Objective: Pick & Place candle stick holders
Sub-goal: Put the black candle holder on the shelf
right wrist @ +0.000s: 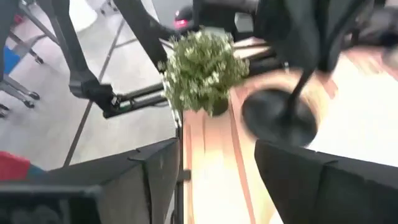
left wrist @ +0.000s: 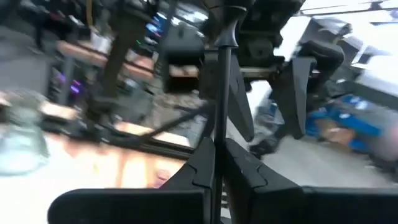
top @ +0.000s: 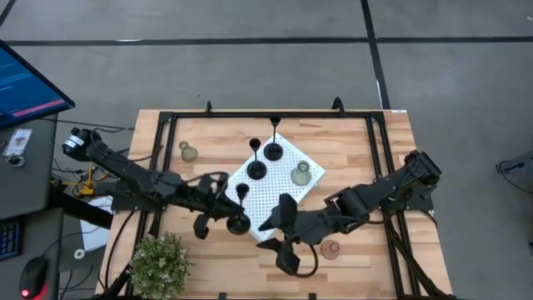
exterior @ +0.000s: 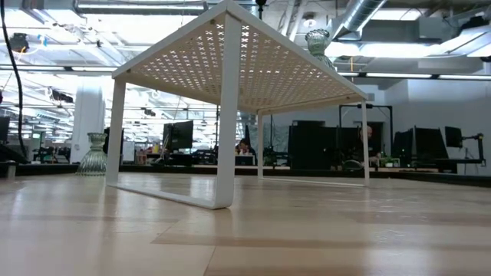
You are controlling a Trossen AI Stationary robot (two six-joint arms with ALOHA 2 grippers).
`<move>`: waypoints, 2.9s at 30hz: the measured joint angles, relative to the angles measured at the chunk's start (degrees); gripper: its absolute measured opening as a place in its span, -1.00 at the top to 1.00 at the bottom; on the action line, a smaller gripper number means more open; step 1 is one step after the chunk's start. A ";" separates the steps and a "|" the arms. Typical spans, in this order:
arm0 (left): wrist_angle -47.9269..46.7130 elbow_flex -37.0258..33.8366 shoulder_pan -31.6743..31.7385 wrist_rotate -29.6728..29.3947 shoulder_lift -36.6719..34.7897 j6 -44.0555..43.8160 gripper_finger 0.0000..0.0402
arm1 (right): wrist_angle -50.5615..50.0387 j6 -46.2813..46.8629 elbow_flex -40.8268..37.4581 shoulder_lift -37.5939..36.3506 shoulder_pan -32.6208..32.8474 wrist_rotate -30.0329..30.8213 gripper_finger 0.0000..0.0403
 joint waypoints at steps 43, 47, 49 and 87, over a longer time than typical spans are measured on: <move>17.92 -20.57 4.85 -16.27 -2.75 19.99 0.94 | 0.69 5.80 0.00 -2.36 17.19 43.63 0.47; 19.19 -20.57 5.08 -16.15 -1.13 21.45 0.94 | 1.36 5.80 0.00 -2.36 17.21 43.63 0.47; 19.46 -20.57 5.49 -16.05 -0.32 21.52 0.94 | 1.70 5.80 0.00 -2.36 17.21 43.63 0.47; 18.65 -20.55 8.34 -15.22 0.11 21.21 0.84 | 2.28 6.85 0.00 -2.34 17.38 43.43 0.47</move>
